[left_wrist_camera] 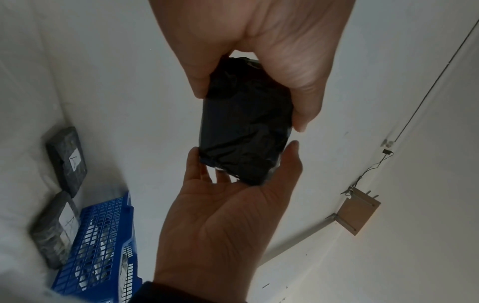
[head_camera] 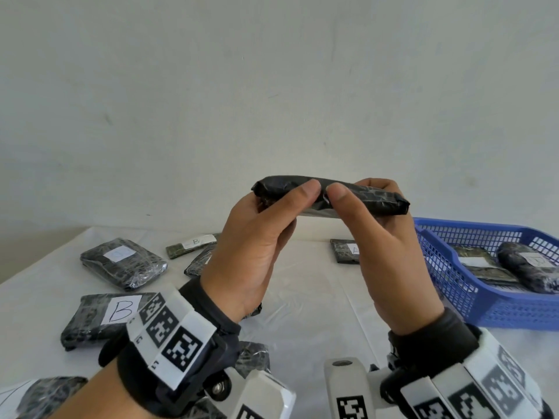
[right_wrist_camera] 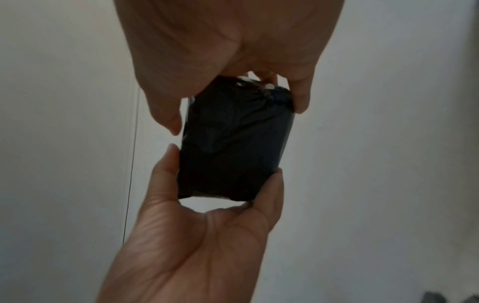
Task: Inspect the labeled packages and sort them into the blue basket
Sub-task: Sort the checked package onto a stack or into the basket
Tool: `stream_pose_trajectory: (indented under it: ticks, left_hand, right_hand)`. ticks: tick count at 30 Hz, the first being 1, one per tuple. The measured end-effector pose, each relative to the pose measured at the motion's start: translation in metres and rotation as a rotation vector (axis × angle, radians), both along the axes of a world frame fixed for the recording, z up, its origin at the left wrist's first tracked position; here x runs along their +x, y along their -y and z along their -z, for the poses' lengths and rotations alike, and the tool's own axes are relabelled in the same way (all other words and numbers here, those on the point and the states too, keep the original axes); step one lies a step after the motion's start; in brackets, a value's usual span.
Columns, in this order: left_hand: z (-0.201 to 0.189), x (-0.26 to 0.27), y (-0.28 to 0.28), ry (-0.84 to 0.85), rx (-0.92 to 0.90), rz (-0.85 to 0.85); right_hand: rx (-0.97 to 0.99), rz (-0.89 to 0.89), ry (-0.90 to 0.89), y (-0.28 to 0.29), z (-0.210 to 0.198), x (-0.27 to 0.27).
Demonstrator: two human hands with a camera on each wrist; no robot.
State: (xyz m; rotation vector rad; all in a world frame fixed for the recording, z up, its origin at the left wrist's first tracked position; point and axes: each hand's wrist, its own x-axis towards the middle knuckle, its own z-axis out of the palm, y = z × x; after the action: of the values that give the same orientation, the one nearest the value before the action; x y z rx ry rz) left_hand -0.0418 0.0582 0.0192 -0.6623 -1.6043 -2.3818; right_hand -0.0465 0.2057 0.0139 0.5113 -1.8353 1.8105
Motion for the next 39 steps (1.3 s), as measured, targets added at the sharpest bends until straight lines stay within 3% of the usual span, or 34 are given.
stream_pose_trajectory:
  ticks: [4,9,12,17,20,24,28,39]
  left_hand:
    - [-0.002,0.000,0.003,0.100,0.088,-0.013]
    - [-0.004,-0.002,0.005,0.204,0.181,-0.023]
    - [-0.003,-0.005,0.008,0.260,0.195,-0.040]
    - [0.002,-0.011,0.015,0.329,-0.145,-0.033]
    - [0.007,-0.011,0.008,0.232,-0.229,-0.107]
    - [0.008,-0.007,0.002,0.061,-0.213,-0.235]
    - [0.007,-0.003,0.001,0.003,-0.205,-0.329]
    - [0.008,-0.002,0.000,0.065,-0.195,-0.192]
  right_hand:
    - [0.049,0.028,0.039,-0.004,-0.001,0.000]
    - [-0.020,-0.076,0.093,-0.010,-0.004,-0.001]
    - [0.033,-0.094,0.100,-0.017,-0.005,-0.003]
    - [0.200,0.036,0.112,-0.020,-0.009,0.003]
    - [0.160,0.070,0.142,-0.012,-0.010,0.002]
    - [0.088,0.069,0.128,-0.004,-0.008,0.004]
    - [0.087,0.102,0.105,0.001,-0.008,0.006]
    - [0.097,0.087,0.133,-0.001,-0.009,0.005]
